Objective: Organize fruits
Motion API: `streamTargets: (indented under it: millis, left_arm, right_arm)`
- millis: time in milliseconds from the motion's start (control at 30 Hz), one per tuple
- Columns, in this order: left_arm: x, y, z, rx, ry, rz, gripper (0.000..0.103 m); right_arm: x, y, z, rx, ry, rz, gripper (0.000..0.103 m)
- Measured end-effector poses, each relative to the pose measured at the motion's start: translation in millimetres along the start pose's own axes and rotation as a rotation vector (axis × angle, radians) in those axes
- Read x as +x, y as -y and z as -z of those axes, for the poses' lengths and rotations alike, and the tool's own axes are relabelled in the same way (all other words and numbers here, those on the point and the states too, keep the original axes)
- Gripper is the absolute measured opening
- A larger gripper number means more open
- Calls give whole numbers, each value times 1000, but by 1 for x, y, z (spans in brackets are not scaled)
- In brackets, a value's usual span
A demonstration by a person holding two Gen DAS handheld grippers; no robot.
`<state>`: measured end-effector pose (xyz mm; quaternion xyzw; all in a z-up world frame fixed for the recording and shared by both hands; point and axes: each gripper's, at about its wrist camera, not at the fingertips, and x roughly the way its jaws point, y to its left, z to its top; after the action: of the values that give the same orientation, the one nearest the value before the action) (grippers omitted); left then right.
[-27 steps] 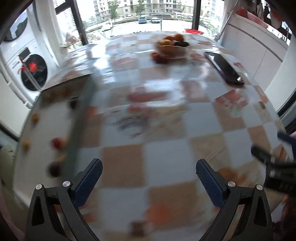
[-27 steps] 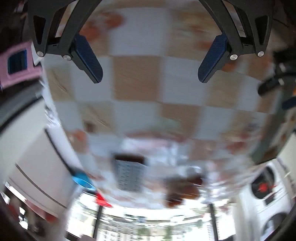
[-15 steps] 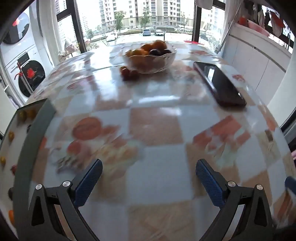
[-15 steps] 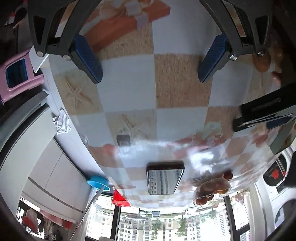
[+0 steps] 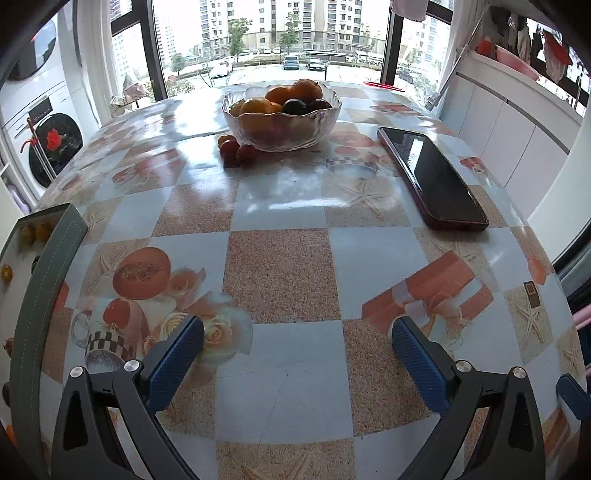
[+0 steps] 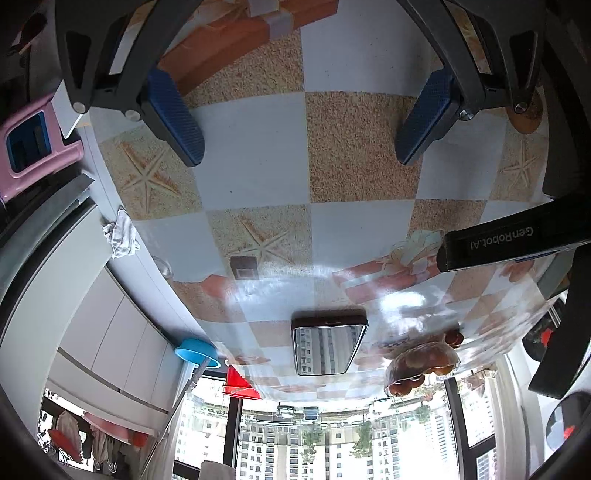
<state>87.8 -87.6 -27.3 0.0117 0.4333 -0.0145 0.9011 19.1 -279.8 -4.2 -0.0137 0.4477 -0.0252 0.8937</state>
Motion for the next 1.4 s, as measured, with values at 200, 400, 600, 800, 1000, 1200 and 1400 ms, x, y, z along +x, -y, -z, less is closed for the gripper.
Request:
streamTargets:
  millis: [200,400,600,800,1000,1200,1400]
  left_arm:
    - [0,0,0,2,4,-1,102]
    - [0,-1,0,4,7,-2,102]
    - [1,-1,0,5,8,-3,102]
    - [1,0,-1,5,10,-3,102]
    - [1,-1,-1,6,11,-4,102]
    - [1,-1,-1,8,12,-6,102]
    - [1,-1,-1,8,13,-6,102]
  right_arm:
    - [0,0,0,0,0,0,103]
    - [0,0,0,0,0,1,103]
    - [0,0,0,1,0,1,103]
    - [0,0,0,1,0,1,103]
    - [0,0,0,1,0,1,103]
    - [0,0,0,2,0,1,103]
    - [0,0,0,1,0,2,103]
